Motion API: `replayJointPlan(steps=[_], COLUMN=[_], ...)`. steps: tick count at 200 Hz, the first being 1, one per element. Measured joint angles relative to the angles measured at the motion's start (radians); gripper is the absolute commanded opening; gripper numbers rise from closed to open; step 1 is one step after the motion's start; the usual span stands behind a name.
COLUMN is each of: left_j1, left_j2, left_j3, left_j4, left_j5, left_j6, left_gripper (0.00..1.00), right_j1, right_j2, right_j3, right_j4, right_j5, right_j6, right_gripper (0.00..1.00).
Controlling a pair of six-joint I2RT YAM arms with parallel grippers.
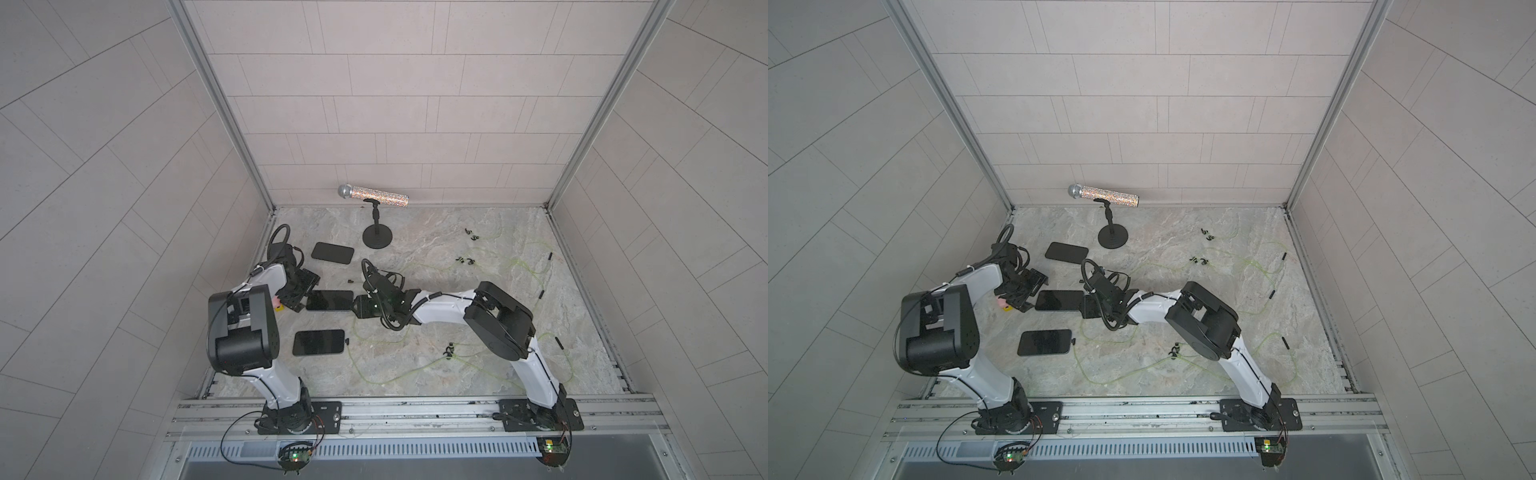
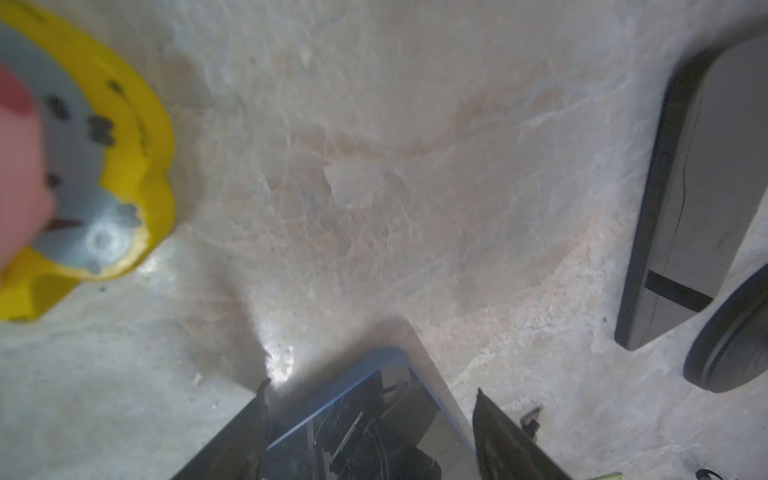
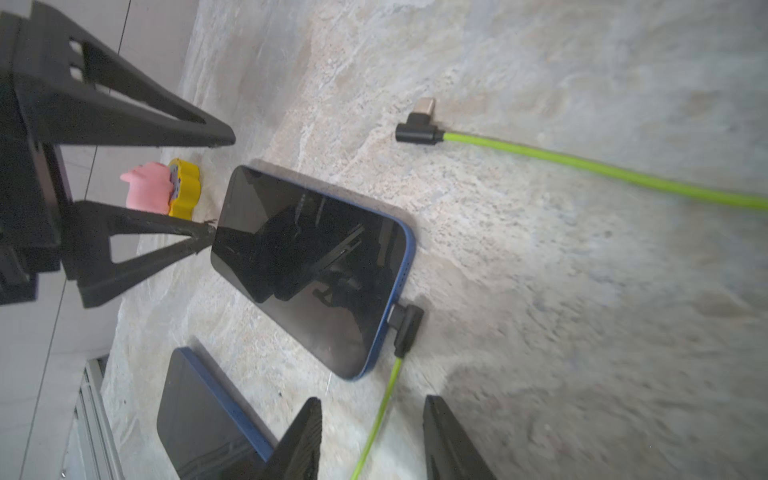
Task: Plug wired earphones into phones
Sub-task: Place the phone at the center of the board, then pick up the wired earphone from the center of the board.
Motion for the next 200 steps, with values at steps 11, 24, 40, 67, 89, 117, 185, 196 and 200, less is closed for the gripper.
replayJointPlan(steps=[11,24,40,67,89,117,185,196,200], left_j1=[0.000,0.000,0.000,0.000,0.000,0.000,0.016,0.028,0.032], left_j2=[-0.023,-0.058,-0.119,-0.209,-0.256,-0.328,-0.418,-0.424,-0.426], left_j3=[0.024,0.061,0.101,0.136,0.128,0.076,0.033,0.024,0.021], left_j4=[-0.036,-0.067,-0.074,-0.063,-0.043,-0.012,0.041,0.043,0.043], left_j5=[-0.007,-0.021,-0.023,0.006,0.010,0.024,0.044,0.038,0.034], left_j6=[0.018,0.044,0.084,0.156,0.202,0.234,0.266,0.265,0.264], left_gripper=[0.81,0.81,0.80,0.76,0.76,0.76,0.76,0.76,0.76], right_j1=[-0.004,-0.010,-0.019,-0.029,-0.027,-0.020,0.025,0.027,0.026], right_j2=[-0.035,-0.080,-0.126,-0.147,-0.106,-0.049,-0.006,0.023,0.042], right_j3=[-0.005,0.005,0.048,0.173,0.343,0.465,0.491,0.517,0.536], right_j4=[-0.025,-0.066,-0.132,-0.278,-0.463,-0.591,-0.669,-0.684,-0.699], right_j5=[-0.003,-0.005,0.000,0.034,0.068,0.119,0.234,0.241,0.240], right_j6=[-0.048,-0.119,-0.233,-0.466,-0.675,-0.912,-1.432,-1.508,-1.532], right_gripper=[0.45,0.45,0.45,0.47,0.47,0.46,0.31,0.30,0.30])
